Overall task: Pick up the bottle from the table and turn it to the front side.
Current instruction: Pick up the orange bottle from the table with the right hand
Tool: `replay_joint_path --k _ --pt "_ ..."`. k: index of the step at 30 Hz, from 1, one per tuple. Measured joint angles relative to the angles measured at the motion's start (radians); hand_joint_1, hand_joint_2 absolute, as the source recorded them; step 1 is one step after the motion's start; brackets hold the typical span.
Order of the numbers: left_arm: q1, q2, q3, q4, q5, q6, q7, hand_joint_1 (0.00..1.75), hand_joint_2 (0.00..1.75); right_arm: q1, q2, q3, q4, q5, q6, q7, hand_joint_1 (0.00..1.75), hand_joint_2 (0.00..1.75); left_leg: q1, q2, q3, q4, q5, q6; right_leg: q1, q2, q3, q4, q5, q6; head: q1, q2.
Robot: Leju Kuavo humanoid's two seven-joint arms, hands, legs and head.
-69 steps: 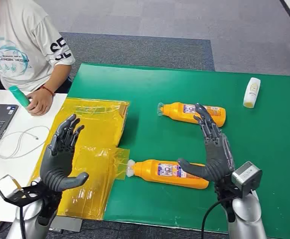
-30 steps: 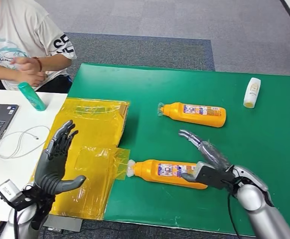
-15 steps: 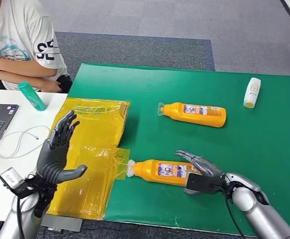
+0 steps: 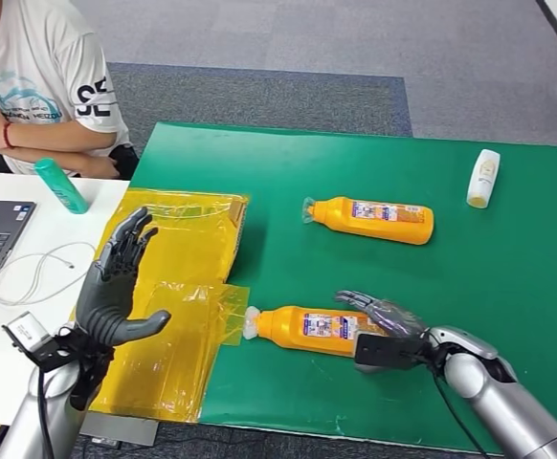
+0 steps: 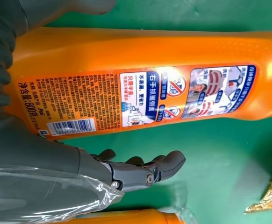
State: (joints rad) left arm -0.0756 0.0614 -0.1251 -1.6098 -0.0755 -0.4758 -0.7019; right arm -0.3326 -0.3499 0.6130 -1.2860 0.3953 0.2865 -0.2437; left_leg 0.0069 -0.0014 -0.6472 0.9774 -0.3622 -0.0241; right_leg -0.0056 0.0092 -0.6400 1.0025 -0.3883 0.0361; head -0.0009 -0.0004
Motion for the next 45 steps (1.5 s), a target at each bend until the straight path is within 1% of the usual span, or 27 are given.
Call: replay_joint_path --k 10,18,29,30,32,34,36,37,38,39,45 --pt "-0.008 0.002 -0.001 0.002 0.019 -0.018 0.000 0.00 1.75 -0.038 -0.019 0.069 0.008 0.025 -0.003 0.010 0.00 1.75 0.000 0.000 0.003 0.000 0.000 0.000 0.000 0.001 0.002 0.000 0.000 0.000 0.000 0.000" --pt "-0.012 0.006 -0.001 0.002 0.028 -0.027 0.000 0.00 1.75 -0.091 -0.062 0.156 0.012 0.069 0.048 0.027 0.00 1.75 0.000 0.000 0.003 0.000 0.000 0.000 0.000 0.000 0.003 0.000 0.000 0.000 0.000 0.000" --pt "-0.013 0.017 0.010 -0.009 0.039 -0.042 -0.001 0.00 1.75 -0.164 -0.106 0.264 0.013 0.070 0.066 0.051 0.00 1.75 0.000 0.000 0.002 0.000 0.000 0.000 0.000 0.000 0.003 0.000 0.000 0.000 0.000 0.000" --pt "-0.013 0.018 0.011 -0.011 0.039 -0.042 -0.001 0.00 1.75 -0.169 -0.109 0.270 0.013 0.068 0.066 0.052 0.05 1.75 0.000 0.000 0.002 0.000 0.000 0.000 0.000 0.000 0.003 0.000 0.000 0.000 0.000 0.000" --pt "-0.013 0.020 0.015 -0.014 0.039 -0.042 -0.001 0.00 1.75 -0.176 -0.113 0.282 0.013 0.062 0.066 0.053 0.26 1.75 0.000 0.000 0.002 0.000 0.000 0.000 0.000 0.000 0.003 0.000 0.000 0.000 0.000 0.000" --pt "-0.013 0.021 0.018 -0.017 0.039 -0.043 -0.001 0.00 1.75 -0.181 -0.116 0.290 0.013 0.053 0.063 0.054 0.77 1.75 0.000 0.000 0.002 0.000 0.000 0.000 0.000 0.000 0.003 0.000 0.000 0.000 0.000 0.000" --pt "-0.013 0.022 0.021 -0.017 0.039 -0.043 -0.001 0.00 1.75 -0.182 -0.118 0.296 0.013 0.043 0.055 0.055 1.38 1.75 0.000 0.000 0.002 0.000 0.000 0.000 0.000 0.000 0.003 0.000 0.000 0.000 0.000 0.000" --pt "-0.013 0.022 0.022 -0.018 0.039 -0.042 -0.001 0.00 1.75 -0.182 -0.118 0.299 0.013 0.039 0.049 0.055 1.57 1.75 0.000 0.000 0.003 0.000 0.000 0.000 0.000 0.000 0.003 0.000 0.000 0.000 0.000 0.000" --pt "-0.013 0.022 0.023 -0.019 0.038 -0.042 -0.001 0.00 1.75 -0.182 -0.118 0.302 0.013 0.036 0.044 0.056 1.69 1.75 0.000 0.000 0.003 0.000 0.000 0.000 0.000 0.000 0.003 0.000 0.000 0.000 0.000 0.000" --pt "-0.013 0.023 0.023 -0.019 0.038 -0.042 -0.001 0.00 1.75 -0.182 -0.119 0.303 0.013 0.033 0.039 0.056 1.75 1.75 0.000 0.000 0.003 0.000 0.000 0.000 0.000 0.000 0.003 0.000 0.000 0.000 0.000 0.000" --pt "-0.012 0.024 0.024 -0.021 0.031 -0.035 -0.001 0.00 1.75 -0.171 -0.121 0.308 0.015 0.008 0.001 0.055 1.75 1.75 0.000 0.000 0.003 0.000 0.000 0.000 0.000 0.000 0.003 0.000 0.000 0.000 0.000 0.000"
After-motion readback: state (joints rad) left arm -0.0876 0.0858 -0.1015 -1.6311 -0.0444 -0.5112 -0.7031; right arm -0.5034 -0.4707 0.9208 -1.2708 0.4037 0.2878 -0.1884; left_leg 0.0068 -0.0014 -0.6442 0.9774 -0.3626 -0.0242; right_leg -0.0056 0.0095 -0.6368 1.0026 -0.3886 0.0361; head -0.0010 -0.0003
